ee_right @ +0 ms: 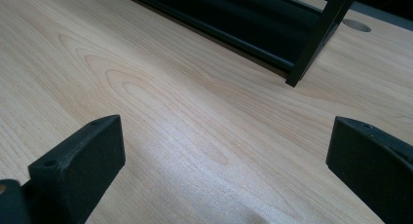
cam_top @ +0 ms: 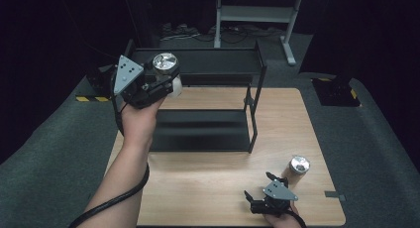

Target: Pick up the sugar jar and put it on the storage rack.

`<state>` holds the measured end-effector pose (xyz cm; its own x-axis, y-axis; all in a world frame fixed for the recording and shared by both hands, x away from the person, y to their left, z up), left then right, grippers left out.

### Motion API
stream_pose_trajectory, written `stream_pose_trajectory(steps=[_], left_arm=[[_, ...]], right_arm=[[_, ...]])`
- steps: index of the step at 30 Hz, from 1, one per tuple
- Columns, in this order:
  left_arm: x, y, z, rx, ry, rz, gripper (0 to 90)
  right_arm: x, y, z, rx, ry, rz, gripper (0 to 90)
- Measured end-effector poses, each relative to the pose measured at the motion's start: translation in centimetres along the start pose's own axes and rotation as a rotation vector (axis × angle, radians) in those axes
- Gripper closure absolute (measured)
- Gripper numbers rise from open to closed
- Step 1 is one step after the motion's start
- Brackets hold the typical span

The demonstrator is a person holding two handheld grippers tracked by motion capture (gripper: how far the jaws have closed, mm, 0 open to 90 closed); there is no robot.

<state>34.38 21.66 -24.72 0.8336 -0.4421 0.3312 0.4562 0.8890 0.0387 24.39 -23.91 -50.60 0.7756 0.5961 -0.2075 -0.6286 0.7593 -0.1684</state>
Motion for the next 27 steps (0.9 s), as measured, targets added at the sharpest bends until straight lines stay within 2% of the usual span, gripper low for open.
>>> stream_pose_trajectory(steps=[27], left_arm=[[4.4,1.6,0.1,0.02,0.001,0.065,34.4]], right_arm=[[-0.1,-0.2,-0.1,0.018,-0.009,0.002,0.0]])
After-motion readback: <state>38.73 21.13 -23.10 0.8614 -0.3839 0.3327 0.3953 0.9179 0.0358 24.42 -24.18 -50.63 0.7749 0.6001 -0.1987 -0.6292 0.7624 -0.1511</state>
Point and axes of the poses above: each handheld gripper's, and its own axes: x roughly forward along the jaws, z roughly out of its top, y roughly to its left, the point moved 7 cm from there along x, roughly forward along the jaws, and after that the axes turned 15 degrees about -y, right-handed, at the moved point
